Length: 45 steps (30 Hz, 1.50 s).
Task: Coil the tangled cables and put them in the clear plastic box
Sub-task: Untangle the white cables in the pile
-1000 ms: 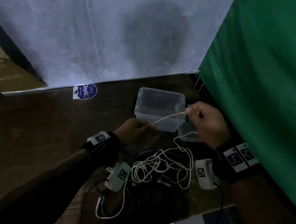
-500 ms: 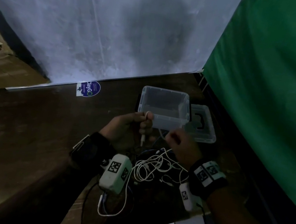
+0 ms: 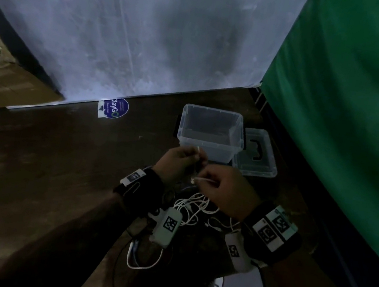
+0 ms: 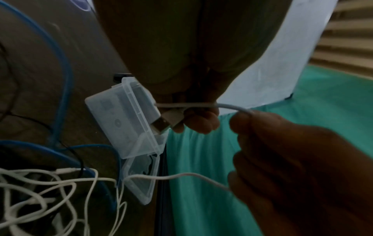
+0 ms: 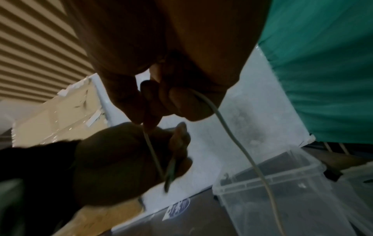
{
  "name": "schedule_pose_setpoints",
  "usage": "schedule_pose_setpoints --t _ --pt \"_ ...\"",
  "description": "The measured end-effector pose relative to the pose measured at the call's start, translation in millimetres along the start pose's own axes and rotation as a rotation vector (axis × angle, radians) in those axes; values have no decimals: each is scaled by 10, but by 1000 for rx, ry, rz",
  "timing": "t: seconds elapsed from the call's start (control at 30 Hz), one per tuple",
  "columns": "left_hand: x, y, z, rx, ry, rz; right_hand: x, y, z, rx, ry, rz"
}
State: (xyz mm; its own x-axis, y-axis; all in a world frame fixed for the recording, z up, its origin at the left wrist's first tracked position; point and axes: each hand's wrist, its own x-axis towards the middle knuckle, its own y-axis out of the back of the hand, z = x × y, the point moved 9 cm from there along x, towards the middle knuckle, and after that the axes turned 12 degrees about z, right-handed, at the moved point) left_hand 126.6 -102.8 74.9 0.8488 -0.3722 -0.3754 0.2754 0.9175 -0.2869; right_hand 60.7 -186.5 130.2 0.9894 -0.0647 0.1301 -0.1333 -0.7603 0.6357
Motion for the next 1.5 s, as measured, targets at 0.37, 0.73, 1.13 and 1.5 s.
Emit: schedule_pose_setpoints --t 0.37,0.73,1.13,1.5 --pt "-389 -431 -40 -23 198 -259 193 645 370 89 -101 345" --pt "5 -169 223 -517 152 -80 -174 -186 338 1 -65 -5" --pt "-239 -279 -19 120 45 -172 79 757 -134 -112 206 338" --pt "-534 -593 246 -261 268 -465 198 560 578 255 -231 328"
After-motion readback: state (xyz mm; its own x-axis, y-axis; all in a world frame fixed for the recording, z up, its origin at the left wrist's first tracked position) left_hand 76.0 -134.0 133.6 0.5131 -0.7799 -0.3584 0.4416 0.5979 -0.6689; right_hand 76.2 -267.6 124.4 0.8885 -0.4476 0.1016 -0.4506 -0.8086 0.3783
